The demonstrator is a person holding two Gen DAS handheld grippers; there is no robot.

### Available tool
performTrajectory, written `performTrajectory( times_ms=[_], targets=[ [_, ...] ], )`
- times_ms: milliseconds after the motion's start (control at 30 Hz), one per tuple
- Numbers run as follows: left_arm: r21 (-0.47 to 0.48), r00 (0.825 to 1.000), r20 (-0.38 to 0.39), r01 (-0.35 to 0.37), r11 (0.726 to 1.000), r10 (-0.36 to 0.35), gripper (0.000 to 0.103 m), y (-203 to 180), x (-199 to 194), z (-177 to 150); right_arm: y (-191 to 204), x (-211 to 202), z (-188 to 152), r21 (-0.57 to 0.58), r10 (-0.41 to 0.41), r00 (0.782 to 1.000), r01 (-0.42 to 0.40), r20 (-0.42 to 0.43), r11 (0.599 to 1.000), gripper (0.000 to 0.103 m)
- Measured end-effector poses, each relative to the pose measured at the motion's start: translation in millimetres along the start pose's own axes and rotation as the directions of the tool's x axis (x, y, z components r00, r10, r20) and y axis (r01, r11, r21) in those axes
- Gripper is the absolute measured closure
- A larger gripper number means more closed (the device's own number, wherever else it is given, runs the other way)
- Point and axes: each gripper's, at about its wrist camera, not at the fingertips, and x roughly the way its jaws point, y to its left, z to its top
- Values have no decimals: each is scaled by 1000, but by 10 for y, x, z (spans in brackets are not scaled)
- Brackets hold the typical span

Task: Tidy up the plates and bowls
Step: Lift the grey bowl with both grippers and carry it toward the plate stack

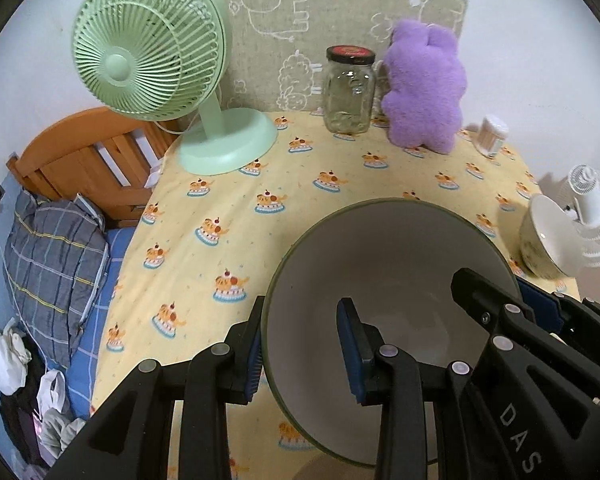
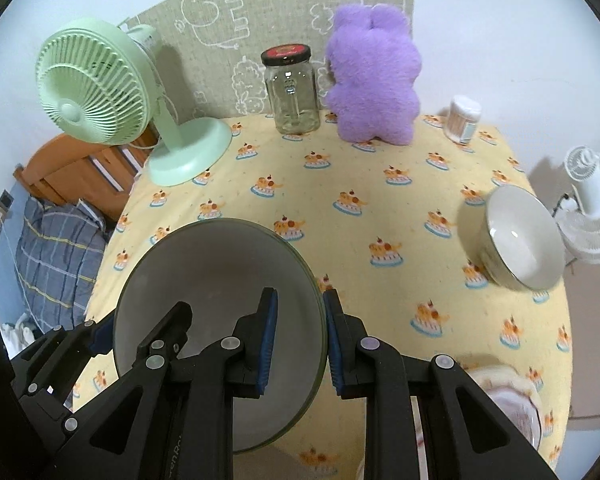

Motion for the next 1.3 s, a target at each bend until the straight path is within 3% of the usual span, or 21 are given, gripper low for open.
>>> performTrajectory(
  times_ms=[267,667,1300],
  targets=[
    [27,999,0,41,999,-41,70,25,-280,-348,47,-378,-413,33,-40,999,39,7,999,76],
    [41,996,-21,91,995,-90,70,37,-443,-834,80,-585,-926,65,-87,996,88,-13,994,76],
    [22,988,-118,103,994,-100,70,142,-226,-1163,149,-355,-1257,73,-97,989,105,-110,992,76]
  ],
)
